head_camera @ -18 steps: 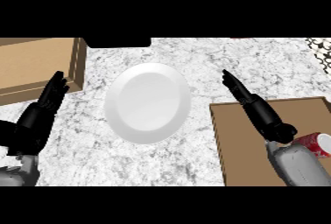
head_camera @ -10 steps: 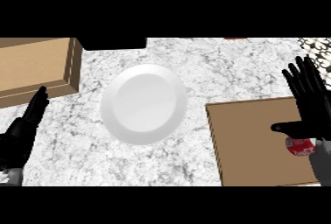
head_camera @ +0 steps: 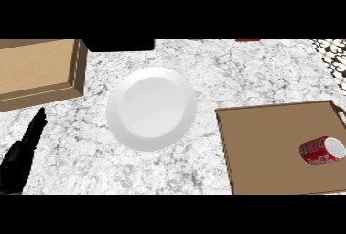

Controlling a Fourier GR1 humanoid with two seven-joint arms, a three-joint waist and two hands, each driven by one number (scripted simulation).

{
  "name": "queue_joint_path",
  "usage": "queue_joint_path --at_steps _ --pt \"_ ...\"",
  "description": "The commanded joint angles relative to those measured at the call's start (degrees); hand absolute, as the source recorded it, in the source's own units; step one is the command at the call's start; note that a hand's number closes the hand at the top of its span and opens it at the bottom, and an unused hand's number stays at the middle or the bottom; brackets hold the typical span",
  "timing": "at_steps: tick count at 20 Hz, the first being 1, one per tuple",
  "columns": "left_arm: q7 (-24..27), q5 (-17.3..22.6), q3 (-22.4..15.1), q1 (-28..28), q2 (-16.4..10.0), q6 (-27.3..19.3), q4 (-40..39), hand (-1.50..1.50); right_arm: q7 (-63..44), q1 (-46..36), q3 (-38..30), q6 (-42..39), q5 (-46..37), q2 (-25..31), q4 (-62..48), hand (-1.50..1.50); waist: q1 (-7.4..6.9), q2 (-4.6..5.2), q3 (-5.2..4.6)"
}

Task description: Pick the can from the tray and place it in the plate

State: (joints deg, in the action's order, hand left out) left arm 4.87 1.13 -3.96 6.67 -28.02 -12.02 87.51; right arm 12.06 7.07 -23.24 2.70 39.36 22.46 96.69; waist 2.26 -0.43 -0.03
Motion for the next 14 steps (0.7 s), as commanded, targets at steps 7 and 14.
queue_joint_path --at_steps 7,14 --pt "3.7 -0.5 0.9 -1.2 1.1 1.8 -3.8 0.00 -11.3 15.1 -6.5 -14.5 0.0 15.6 8.1 -1.50 -1.25 0.44 -0.10" --pt "0.9 -1.0 0.8 -2.0 1.6 2.4 -1.3 0.00 -17.6 16.8 -7.0 -20.2 -5.8 23.0 4.6 -1.50 -2.29 0.47 0.01"
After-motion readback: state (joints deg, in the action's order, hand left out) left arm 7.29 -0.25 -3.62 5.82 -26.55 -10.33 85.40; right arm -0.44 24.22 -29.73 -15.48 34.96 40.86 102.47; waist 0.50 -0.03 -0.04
